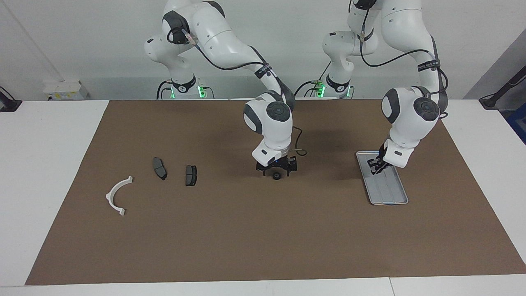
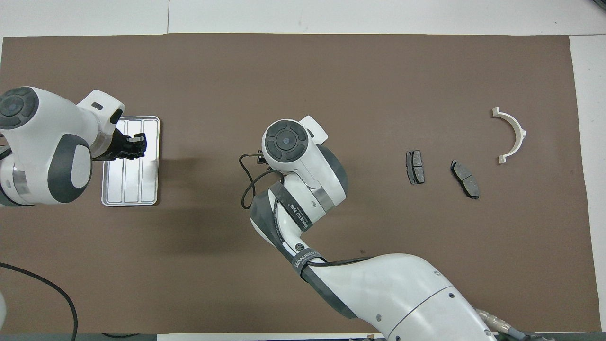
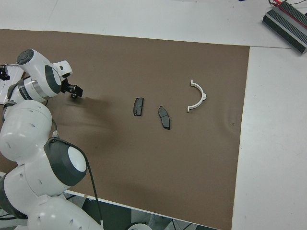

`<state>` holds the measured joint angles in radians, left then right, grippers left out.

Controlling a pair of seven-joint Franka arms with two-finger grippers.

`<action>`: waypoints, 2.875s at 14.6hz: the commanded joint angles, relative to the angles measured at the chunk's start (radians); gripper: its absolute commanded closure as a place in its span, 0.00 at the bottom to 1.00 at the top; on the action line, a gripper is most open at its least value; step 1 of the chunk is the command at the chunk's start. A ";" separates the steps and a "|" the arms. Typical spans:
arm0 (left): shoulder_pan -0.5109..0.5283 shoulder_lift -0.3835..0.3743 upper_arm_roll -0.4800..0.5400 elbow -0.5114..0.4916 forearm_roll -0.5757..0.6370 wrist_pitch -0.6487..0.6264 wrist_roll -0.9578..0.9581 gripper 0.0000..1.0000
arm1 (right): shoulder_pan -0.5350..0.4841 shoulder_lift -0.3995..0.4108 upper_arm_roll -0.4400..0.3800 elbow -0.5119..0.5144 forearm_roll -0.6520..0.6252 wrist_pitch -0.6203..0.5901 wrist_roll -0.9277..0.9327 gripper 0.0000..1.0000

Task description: Place bearing gear from tray to pile

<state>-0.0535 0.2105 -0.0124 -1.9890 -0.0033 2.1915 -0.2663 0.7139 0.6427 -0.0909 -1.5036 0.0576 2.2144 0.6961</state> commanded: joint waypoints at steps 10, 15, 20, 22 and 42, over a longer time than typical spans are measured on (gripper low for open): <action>-0.049 -0.033 0.000 -0.008 -0.024 -0.039 -0.085 1.00 | -0.010 0.021 0.014 0.010 0.036 0.022 -0.030 0.68; -0.049 -0.033 0.000 -0.010 -0.024 -0.039 -0.085 1.00 | -0.014 0.020 0.014 0.005 0.034 0.007 -0.036 1.00; -0.057 -0.033 -0.001 -0.005 -0.034 -0.038 -0.099 1.00 | -0.063 0.003 0.013 0.060 0.030 -0.122 -0.108 1.00; -0.074 -0.031 -0.001 0.001 -0.037 -0.038 -0.140 1.00 | -0.099 -0.027 0.013 0.079 0.022 -0.171 -0.134 1.00; -0.537 0.283 0.019 0.322 -0.021 0.008 -0.715 1.00 | -0.683 -0.271 0.005 -0.282 0.016 -0.070 -1.007 1.00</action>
<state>-0.5705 0.4876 -0.0107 -1.6768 -0.0477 2.1987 -0.9570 0.0403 0.4273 -0.1002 -1.6714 0.0675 2.0727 -0.2870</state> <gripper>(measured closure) 0.762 0.652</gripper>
